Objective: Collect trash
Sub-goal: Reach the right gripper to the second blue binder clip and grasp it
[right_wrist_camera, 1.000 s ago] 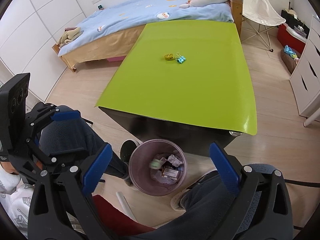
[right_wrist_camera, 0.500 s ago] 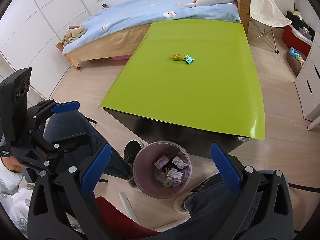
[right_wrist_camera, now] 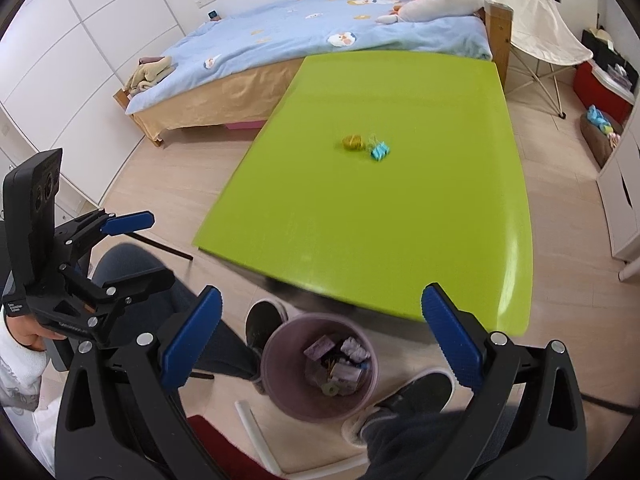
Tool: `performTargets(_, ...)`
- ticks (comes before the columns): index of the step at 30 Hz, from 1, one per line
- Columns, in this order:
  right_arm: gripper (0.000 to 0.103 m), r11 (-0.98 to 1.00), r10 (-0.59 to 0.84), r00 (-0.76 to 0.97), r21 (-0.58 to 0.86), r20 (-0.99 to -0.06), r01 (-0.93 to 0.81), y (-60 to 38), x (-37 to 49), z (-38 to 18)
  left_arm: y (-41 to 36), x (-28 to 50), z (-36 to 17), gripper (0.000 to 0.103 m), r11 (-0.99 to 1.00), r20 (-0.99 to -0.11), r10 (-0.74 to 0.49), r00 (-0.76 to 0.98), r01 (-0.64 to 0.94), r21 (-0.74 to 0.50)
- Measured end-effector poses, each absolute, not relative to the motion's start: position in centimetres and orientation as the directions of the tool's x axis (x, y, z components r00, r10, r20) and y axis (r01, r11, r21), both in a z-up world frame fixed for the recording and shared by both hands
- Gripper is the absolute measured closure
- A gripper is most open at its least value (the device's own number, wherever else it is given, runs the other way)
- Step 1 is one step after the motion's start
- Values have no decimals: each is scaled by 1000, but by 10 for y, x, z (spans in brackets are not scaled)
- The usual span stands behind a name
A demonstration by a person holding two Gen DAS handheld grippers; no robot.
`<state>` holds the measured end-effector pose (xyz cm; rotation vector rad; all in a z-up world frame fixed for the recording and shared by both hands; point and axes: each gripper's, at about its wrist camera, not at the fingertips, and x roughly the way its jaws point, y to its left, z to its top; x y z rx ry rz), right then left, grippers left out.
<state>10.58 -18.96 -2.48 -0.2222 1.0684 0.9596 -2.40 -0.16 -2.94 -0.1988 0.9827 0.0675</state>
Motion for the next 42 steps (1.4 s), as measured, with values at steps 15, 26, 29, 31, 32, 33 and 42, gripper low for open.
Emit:
performTargets(15,5,443,502,109,146,-858,-885,-97,199,-46,19,8,-22,8,979,-823,-22,567,-153,-131)
performTargets(26,16,342,391,65,79,-918,-937,-37,251,-102,28,17,-26,8,975,-828,-24,560,-170,-143)
performTargets(29,30,326,355,69,55,-932,-944,-29,257,-117,32,19,-28,8,973,-831,-21,555,-181,-146)
performTargets(31,35,317,344,62,54,-937,-947,-24,261,-125,34,19,-30,8,971,-833,-21,553,-187,-148)
performTargets(32,42,312,341,60,52,-938,-949,-23,262,-127,35,19,-31,8,971,-834,-21,552,-188,-149)
performTargets(33,44,309,336,61,49,-940,-950,-21,263,-130,35,19,-32,8,970,-835,-21,550,-191,-150)
performTargets(42,68,289,334,58,43,-941,-956,-12,266,-141,36,20,-37,8,966,-843,-29,538,-202,-162)
